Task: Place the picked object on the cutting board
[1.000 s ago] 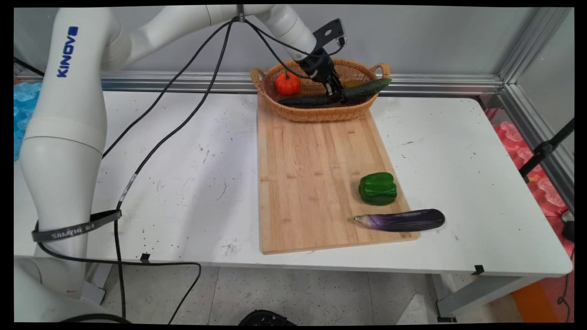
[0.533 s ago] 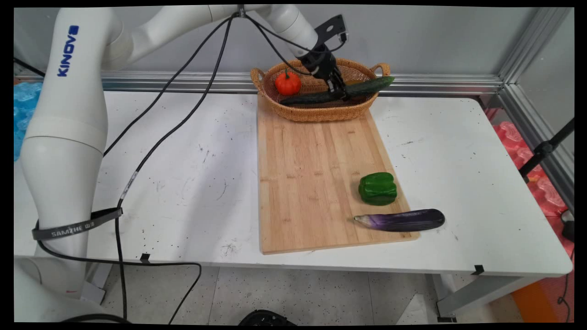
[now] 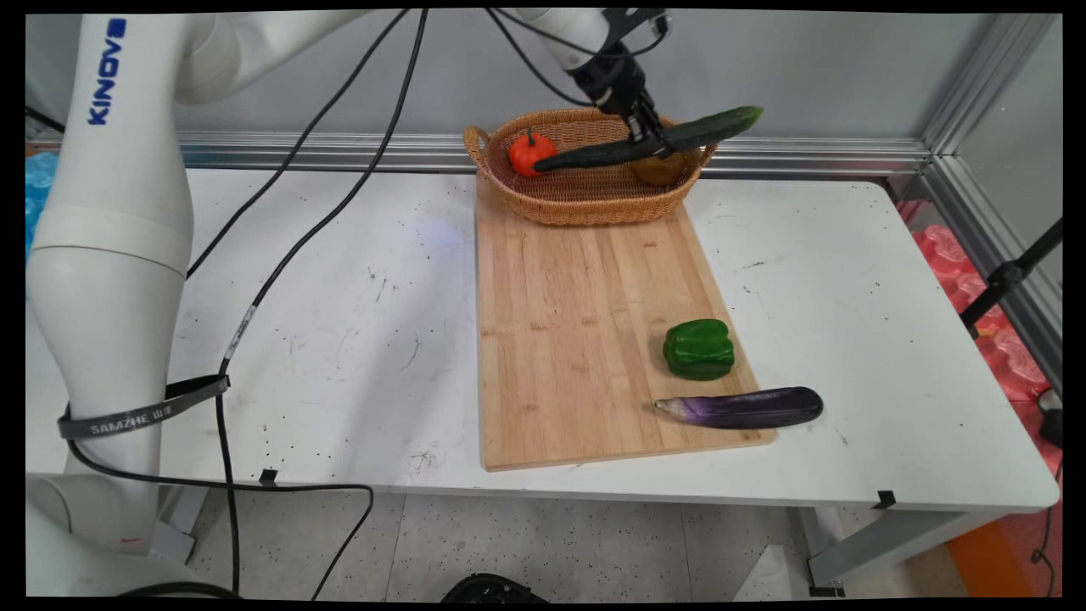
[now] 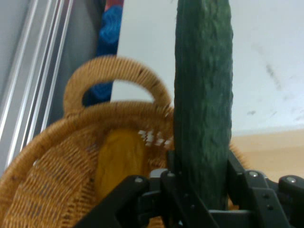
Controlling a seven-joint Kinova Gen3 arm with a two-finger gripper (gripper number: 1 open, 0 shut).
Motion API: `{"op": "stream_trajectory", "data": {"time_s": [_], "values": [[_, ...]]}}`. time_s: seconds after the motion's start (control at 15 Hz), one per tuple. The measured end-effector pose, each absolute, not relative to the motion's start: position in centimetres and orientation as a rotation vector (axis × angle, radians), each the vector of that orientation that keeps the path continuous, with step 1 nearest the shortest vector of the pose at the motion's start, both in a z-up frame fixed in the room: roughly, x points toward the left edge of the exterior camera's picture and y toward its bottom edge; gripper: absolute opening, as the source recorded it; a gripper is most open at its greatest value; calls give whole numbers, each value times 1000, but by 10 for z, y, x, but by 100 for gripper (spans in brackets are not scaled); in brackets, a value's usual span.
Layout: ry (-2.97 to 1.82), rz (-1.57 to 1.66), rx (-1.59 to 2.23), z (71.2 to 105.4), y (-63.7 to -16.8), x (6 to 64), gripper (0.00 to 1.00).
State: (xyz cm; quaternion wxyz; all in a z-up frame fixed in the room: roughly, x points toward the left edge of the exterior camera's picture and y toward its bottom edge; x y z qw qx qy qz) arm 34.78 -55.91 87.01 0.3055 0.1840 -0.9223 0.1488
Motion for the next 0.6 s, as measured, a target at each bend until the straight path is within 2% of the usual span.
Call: {"op": "stream_trajectory", "data": {"time_s": [0.6], "values": [[-2486,327,507,920,-503,281,0]]}}
